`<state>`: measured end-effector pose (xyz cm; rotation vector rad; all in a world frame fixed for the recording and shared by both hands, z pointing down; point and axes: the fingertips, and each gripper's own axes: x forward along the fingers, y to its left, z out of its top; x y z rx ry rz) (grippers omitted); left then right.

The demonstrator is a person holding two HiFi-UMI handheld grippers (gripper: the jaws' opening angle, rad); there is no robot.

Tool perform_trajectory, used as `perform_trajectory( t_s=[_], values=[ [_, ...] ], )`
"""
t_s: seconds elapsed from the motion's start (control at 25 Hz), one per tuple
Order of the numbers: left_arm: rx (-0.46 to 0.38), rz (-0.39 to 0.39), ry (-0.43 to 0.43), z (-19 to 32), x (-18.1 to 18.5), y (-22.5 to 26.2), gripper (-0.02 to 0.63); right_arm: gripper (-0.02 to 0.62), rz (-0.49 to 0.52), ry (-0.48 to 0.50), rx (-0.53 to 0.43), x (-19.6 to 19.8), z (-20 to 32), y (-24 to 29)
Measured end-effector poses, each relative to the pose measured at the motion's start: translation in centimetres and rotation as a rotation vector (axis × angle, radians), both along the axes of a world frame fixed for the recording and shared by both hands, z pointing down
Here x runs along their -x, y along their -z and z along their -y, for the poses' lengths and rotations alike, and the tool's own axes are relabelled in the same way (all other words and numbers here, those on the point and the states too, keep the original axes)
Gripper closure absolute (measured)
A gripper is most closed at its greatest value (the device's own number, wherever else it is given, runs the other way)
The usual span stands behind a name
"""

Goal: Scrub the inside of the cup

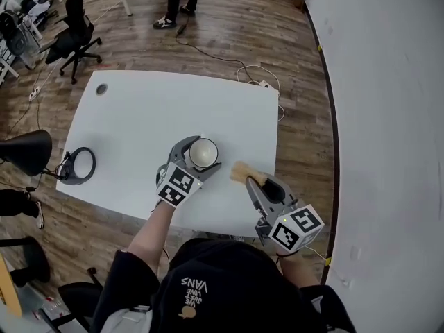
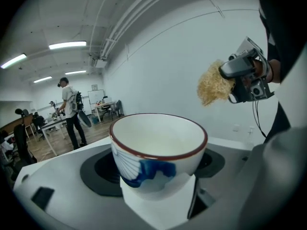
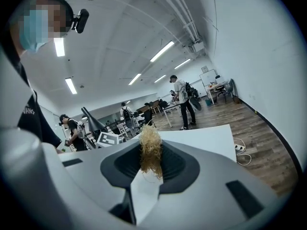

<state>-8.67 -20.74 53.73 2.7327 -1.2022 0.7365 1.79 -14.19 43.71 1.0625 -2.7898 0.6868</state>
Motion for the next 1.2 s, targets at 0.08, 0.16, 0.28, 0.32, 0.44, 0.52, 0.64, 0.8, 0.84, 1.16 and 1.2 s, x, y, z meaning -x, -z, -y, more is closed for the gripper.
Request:
perform_trajectory(
  t_s=[0.08, 0.16, 0.28, 0.32, 0.44, 0.52, 0.64, 0.8, 0.84, 1.16, 1.2],
  values=[
    [-0.003, 0.021, -0.013, -1.0, -0.5, 1.0, 0.192, 0.503, 0.015, 0.027, -0.01, 0.5, -0.1, 0.4],
    [-0.008, 0.045, -0.013, -2.2, -0.6, 1.7, 0.192, 0.503, 0.03, 0.051, -0.013, 1.1, -0.3, 0.7],
    [-0.011, 0.104, -0.009, -3.9, -0.6, 2.1, 0.192, 0.503, 0.044, 0.082, -0.02, 1.6, -0.7, 0.9],
    [-0.011, 0.123, -0.009, -4.4, -0.5, 2.2, 0.192, 0.503, 0.047, 0.092, -0.023, 1.7, -0.8, 1.0],
    [-0.019, 0.188, -0.018, -5.8, -0.4, 2.2, 0.192, 0.503, 0.057, 0.132, -0.033, 2.4, -1.3, 1.4],
    [-0.026, 0.233, -0.029, -6.6, -0.5, 2.0, 0.192, 0.503, 0.066, 0.171, -0.041, 3.1, -1.9, 1.9],
    [-0.033, 0.276, -0.045, -7.6, -0.9, 1.9, 0.192, 0.503, 0.063, 0.239, -0.059, 4.4, -2.8, 1.8],
    [-0.037, 0.343, -0.042, -8.2, -1.1, 1.6, 0.192, 0.503, 0.037, 0.326, -0.077, 5.6, -4.0, 1.5],
    [-0.034, 0.358, -0.039, -8.2, -1.0, 1.6, 0.192, 0.503, 0.032, 0.348, -0.081, 5.9, -4.3, 1.5],
    [-0.067, 0.397, -0.034, -8.5, -1.0, 2.6, 0.192, 0.503, -0.11, 0.431, -0.117, 8.1, -4.3, 0.5],
    [-0.074, 0.405, -0.032, -8.4, -1.0, 2.8, 0.192, 0.503, -0.13, 0.432, -0.111, 8.1, -4.3, 0.1]
  ],
)
